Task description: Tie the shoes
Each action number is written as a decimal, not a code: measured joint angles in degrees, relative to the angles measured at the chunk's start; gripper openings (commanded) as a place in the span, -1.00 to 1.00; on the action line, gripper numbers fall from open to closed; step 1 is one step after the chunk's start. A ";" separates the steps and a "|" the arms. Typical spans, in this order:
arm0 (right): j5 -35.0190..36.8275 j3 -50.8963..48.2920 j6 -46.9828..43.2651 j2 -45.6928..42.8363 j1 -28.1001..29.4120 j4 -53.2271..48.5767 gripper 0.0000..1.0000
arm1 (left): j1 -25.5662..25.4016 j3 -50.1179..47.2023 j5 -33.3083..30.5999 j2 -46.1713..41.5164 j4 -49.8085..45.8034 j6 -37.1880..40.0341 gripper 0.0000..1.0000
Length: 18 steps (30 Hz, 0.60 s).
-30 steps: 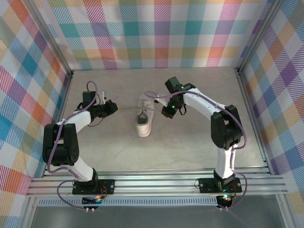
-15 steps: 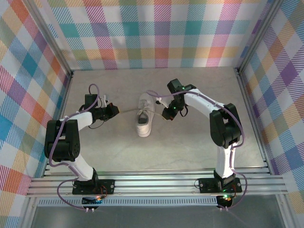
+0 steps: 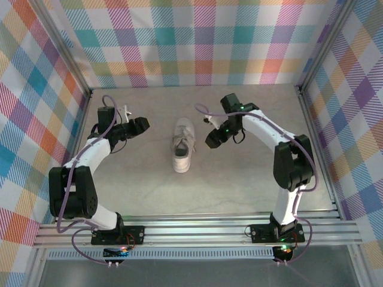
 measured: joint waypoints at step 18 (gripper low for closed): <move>4.79 -9.33 8.81 -11.58 -1.27 13.00 0.34 | 0.04 6.58 -12.90 -9.03 -15.26 10.08 0.22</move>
